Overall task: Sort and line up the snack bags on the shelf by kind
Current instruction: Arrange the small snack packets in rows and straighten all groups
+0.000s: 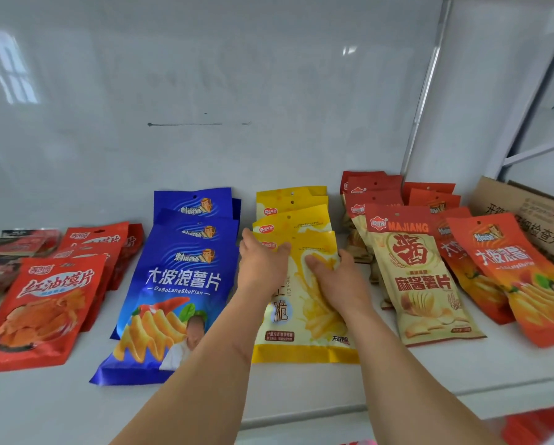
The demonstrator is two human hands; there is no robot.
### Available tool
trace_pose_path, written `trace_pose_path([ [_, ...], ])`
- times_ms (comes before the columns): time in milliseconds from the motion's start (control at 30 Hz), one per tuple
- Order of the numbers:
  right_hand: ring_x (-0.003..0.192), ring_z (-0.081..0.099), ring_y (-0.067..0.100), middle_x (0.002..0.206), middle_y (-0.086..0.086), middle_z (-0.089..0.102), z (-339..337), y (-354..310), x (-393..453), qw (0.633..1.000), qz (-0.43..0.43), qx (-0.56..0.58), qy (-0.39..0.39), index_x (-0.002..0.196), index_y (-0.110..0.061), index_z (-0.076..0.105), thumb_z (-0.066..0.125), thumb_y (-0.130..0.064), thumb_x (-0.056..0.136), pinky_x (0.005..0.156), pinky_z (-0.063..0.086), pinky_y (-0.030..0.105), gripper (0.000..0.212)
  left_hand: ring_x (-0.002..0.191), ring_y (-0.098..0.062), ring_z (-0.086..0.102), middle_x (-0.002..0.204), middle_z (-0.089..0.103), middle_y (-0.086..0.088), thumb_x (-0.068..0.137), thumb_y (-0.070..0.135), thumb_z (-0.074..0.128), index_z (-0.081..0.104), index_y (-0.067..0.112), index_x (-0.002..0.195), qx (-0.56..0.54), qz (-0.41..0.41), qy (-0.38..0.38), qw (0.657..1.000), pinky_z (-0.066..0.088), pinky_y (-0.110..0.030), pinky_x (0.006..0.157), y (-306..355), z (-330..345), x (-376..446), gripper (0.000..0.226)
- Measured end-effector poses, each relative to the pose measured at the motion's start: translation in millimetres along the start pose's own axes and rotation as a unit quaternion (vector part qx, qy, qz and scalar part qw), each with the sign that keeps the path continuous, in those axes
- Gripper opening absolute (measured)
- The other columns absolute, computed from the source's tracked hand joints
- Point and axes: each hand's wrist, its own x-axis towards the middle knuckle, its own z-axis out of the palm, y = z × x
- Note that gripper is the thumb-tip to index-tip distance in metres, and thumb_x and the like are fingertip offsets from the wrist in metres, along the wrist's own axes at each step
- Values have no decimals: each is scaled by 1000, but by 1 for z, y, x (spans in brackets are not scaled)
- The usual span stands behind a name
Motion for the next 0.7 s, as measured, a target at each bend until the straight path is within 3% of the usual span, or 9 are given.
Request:
trace_pose_path([
  [100,124,54,29,136,5,58,0,-3,-1,1000,-3,-17,1,143,-18,39,58,-61,88,87,42,38,73,153,-31,9,168,5,-6,97,55,49,8,18,159,176,105,17,979,20,-48,121,0,1,-35,84],
  [233,137,43,31,152,10,42,-1,-10,8,1000,-12,-26,12,152,-14,26,54,-63,88,104,39,44,85,154,-31,0,168,8,-3,101,57,31,22,28,157,335,193,4,922,8,-49,122,-8,12,-77,64],
  [400,142,34,29,157,6,33,-3,-27,35,991,-97,-77,50,151,-21,31,45,-61,93,112,34,48,72,154,-29,-7,168,2,2,101,58,11,17,34,157,382,180,-30,906,2,-55,121,-24,23,-79,62],
  [500,145,27,29,160,6,28,3,-37,64,979,-147,-141,17,151,-25,35,42,-60,95,114,30,50,66,154,-31,-2,168,6,2,85,62,-8,20,34,157,387,188,-17,902,7,-58,119,-32,27,-76,82],
  [700,150,12,30,165,-1,11,13,-53,108,948,-196,-249,-39,151,-37,32,35,-67,94,116,21,54,64,153,-28,-16,167,-14,6,90,61,-2,-1,39,158,437,157,-35,885,-2,-58,120,-28,28,-69,71],
])
